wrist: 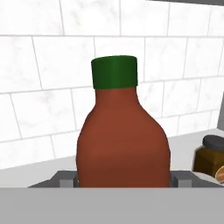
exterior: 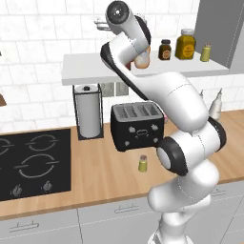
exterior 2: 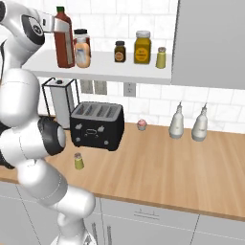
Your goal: Put the shaker and condiment bottle from the counter next to their counterparts in the cabinet.
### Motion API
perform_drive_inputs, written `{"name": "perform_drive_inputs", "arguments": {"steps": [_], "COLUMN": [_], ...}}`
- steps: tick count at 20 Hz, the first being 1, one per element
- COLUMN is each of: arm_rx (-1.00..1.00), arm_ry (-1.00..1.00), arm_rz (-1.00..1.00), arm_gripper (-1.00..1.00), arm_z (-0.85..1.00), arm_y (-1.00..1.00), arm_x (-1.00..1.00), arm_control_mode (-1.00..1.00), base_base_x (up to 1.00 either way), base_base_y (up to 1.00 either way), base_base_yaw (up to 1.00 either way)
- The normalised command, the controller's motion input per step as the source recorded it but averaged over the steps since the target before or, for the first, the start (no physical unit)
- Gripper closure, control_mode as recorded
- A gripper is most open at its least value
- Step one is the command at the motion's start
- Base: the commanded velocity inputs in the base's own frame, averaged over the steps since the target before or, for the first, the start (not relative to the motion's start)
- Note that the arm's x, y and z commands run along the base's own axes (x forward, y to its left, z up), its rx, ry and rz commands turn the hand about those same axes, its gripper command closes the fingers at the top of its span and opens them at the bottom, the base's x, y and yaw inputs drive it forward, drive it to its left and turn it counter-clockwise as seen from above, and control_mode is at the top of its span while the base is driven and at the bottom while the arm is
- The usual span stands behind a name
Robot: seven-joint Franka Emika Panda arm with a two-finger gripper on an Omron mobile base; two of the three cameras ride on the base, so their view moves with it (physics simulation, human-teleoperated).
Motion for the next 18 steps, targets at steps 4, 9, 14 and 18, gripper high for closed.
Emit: {"name": "perform_drive_inputs", "arguments": {"steps": [4,9,14,18], "arm_rx": [0.01,0.02,0.0,0.0], "arm_ry": [-0.05,0.0,0.0,0.0], "arm_rz": [0.0,0.01,0.03,0.02], "arm_gripper": [-1.0,-1.0,-1.0,-1.0], "arm_z": [-0.4,0.0,0.0,0.0], "arm_y": [0.0,0.04,0.29,0.32], "arm_x": [0.19,-0.04,-0.57,-0.67], "arm_control_mode": [-1.0,-1.0,-1.0,-1.0], "base_base_x": [0.0,0.0,0.0,0.0], "base_base_y": [0.0,0.0,0.0,0.0], "base_base_yaw": [0.0,0.0,0.0,0.0]}}
